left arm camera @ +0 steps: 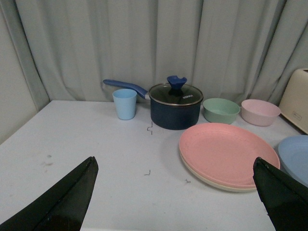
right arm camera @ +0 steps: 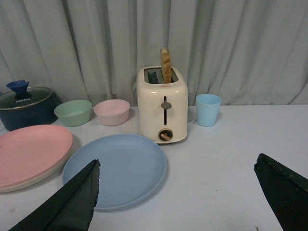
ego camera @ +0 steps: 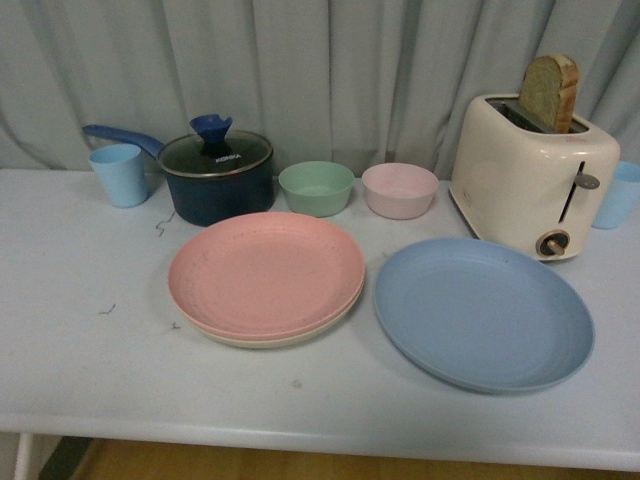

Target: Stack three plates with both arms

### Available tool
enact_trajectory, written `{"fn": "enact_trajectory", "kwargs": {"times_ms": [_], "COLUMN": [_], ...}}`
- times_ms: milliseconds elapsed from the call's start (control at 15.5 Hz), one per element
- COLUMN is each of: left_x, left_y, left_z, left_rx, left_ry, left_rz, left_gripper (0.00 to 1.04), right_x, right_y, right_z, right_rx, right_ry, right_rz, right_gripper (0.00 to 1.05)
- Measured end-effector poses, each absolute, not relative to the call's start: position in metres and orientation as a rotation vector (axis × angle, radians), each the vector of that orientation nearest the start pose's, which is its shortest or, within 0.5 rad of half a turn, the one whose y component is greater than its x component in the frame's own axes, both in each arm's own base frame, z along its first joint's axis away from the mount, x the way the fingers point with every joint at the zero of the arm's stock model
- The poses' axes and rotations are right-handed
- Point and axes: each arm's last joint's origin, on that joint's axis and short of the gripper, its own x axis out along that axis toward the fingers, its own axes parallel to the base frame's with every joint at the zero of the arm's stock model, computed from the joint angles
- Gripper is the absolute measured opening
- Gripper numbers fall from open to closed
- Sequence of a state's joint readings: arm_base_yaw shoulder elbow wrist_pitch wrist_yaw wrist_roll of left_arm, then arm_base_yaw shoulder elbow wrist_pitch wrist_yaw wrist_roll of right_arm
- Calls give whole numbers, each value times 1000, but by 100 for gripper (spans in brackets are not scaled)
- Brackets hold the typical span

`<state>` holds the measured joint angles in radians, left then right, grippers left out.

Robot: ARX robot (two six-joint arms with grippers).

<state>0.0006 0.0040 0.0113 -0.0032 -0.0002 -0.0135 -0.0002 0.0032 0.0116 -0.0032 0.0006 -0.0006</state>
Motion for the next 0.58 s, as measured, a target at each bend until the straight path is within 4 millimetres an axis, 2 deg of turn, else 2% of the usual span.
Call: {"fn": "enact_trajectory", "kwargs": {"times_ms": [129,257,386,515,579], "left_x": [97,97,97,97,97], "left_y": [0,0,0,0,0], "left_z": [167,167,167,167,167], "left_rx": [-14,-14,-14,-14,-14], "left_ry": [-4,-4,-4,-4,-4], "left_rz": [1,1,1,1,1], "left_gripper": [98,98,98,98,98], "right_x": [98,107,121,150,175], "right_y": [0,-14,-30,-48,-57], "right_z": [166,171,184,199,206], "right_rx": [28,153,182,187,189], "right_ry": [7,23,-24,-77,-97], "right_rz": [45,118,91,-14,-74], "right_gripper": [98,98,98,98,98]}}
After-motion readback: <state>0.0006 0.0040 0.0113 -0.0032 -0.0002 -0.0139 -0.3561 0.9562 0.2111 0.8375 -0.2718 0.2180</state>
